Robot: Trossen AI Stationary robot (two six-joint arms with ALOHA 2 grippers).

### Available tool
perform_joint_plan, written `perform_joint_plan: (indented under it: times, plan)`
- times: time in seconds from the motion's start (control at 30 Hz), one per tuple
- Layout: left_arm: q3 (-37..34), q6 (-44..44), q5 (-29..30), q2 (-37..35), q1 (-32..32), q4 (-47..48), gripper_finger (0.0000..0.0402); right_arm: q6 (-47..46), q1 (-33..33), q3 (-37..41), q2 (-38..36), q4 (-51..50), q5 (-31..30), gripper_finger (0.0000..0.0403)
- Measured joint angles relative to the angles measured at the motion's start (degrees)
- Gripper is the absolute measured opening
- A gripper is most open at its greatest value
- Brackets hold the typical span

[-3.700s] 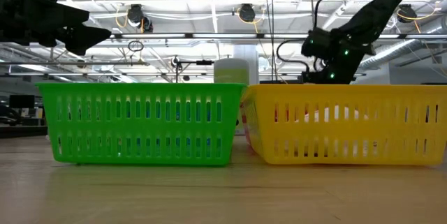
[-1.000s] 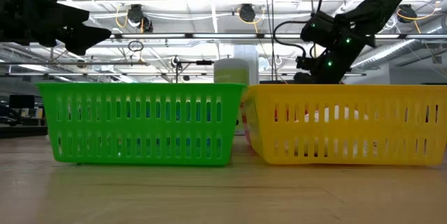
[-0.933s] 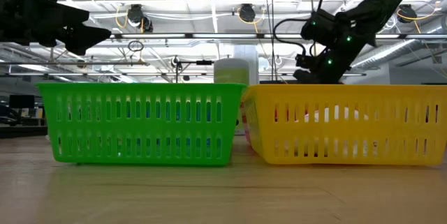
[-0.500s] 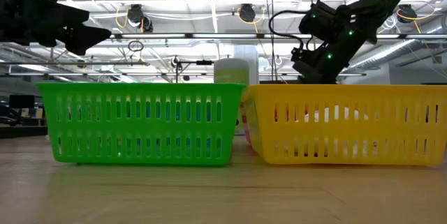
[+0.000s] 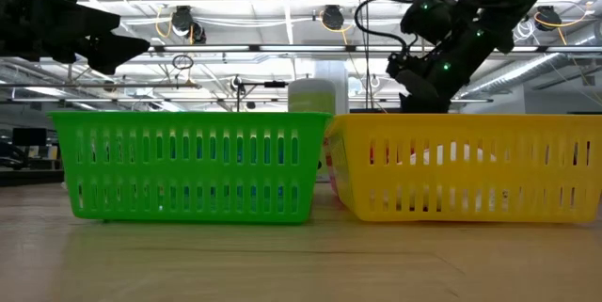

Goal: Pick & Place Travel size toiletries
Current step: Put the right white cotton pack into the yellow basket

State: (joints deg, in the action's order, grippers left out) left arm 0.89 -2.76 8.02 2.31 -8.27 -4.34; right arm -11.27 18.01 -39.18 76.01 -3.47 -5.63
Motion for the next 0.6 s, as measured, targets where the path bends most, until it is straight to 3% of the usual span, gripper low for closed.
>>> perform_joint_plan:
  times: [0.6]
  plan:
    - [0.0, -0.01, -0.01, 0.0, 0.0, 0.0, 0.0347, 1.88, -12.78, -0.07, -0.02, 3.88, 4.46, 0.0004]
